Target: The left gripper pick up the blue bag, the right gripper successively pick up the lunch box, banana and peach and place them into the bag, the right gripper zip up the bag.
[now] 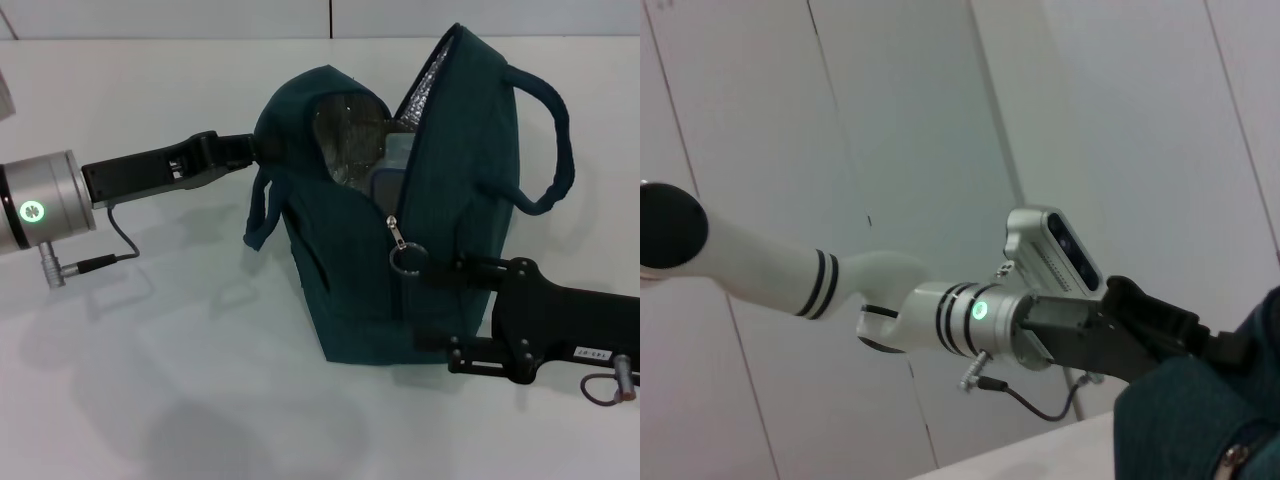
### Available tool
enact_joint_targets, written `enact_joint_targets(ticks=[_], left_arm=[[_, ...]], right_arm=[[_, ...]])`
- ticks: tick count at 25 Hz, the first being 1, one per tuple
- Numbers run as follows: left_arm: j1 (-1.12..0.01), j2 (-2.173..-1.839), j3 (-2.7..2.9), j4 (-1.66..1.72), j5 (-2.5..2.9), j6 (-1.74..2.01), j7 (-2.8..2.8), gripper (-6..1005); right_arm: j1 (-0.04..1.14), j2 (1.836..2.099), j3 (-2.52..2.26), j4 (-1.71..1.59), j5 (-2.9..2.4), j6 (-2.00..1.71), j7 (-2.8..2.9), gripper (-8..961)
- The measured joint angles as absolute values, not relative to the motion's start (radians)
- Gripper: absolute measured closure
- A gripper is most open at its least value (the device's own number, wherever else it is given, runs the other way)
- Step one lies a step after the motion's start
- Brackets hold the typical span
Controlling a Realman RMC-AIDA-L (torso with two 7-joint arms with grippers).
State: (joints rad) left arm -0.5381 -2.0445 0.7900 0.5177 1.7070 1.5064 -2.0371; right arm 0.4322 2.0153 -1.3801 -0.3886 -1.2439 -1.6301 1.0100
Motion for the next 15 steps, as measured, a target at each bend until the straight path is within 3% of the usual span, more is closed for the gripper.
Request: enact_joint_targets(ticks=[15], left_arm=[[-0.533, -2.043, 0.79, 0.518, 1.707, 1.506, -2.037, 849]], right_arm=[[0.42, 2.011, -1.347, -0.398, -1.241, -1.579, 1.017, 254]])
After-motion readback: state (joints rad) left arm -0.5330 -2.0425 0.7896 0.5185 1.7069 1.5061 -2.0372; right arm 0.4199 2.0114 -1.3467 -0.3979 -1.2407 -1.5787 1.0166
